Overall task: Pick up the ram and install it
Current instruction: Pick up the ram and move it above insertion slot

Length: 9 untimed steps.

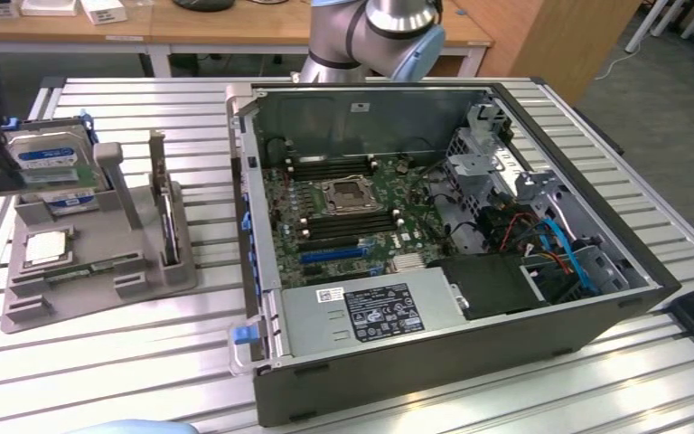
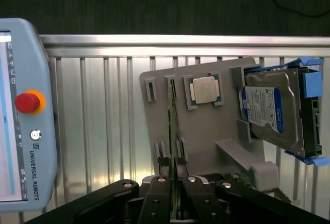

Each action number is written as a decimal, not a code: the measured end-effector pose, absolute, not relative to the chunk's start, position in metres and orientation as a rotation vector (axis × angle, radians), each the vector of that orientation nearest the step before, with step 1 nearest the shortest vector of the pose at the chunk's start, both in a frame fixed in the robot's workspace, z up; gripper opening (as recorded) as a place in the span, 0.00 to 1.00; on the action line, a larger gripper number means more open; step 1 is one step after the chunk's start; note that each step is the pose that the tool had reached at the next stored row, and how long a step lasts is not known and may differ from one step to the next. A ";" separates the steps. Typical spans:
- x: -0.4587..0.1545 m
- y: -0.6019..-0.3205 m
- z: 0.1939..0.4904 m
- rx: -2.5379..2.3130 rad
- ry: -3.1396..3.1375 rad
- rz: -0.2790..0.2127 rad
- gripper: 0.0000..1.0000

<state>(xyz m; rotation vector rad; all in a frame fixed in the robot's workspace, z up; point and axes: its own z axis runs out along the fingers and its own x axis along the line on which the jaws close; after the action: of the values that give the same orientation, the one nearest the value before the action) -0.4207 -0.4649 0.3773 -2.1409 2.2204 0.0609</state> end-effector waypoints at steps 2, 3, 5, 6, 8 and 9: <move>-0.418 -0.465 0.378 -2.141 2.220 0.061 0.14; -0.416 -0.465 0.378 -2.141 2.221 0.061 0.14; -0.403 -0.465 0.380 -2.141 2.221 0.061 0.14; -0.384 -0.465 0.383 -2.141 2.221 0.062 0.14; -0.365 -0.465 0.386 -2.142 2.222 0.063 0.14; -0.361 -0.465 0.387 -2.142 2.222 0.064 0.14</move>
<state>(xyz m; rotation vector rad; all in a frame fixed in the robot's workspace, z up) -0.3610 -0.4648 0.3866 -2.1419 2.2219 0.0636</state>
